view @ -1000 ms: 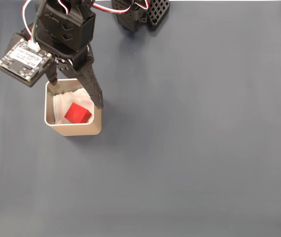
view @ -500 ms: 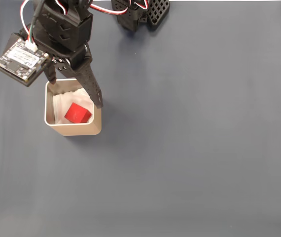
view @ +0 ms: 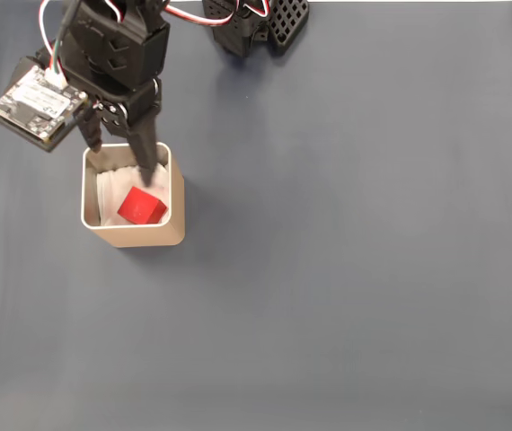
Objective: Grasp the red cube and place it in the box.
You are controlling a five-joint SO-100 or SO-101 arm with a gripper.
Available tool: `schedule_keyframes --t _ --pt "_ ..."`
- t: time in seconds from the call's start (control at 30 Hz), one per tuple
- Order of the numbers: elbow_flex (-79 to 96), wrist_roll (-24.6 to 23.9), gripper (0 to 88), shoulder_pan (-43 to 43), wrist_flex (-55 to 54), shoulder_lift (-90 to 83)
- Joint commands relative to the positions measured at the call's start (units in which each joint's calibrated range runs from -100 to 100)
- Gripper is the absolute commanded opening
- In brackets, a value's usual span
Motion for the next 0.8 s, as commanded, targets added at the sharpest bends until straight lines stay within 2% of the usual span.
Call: schedule_keyframes --t 0.0,0.13,0.33,0.77 --pt "-0.1 -0.2 8.9 -2.2 -1.7 -3.6" --pt "1.8 -0.4 0.2 -5.3 -2.3 -6.2" --pt "6.7 -0.9 0.2 -11.1 -2.2 -12.0" --pt "28.7 -0.5 0.2 -22.2 -3.9 -30.6"
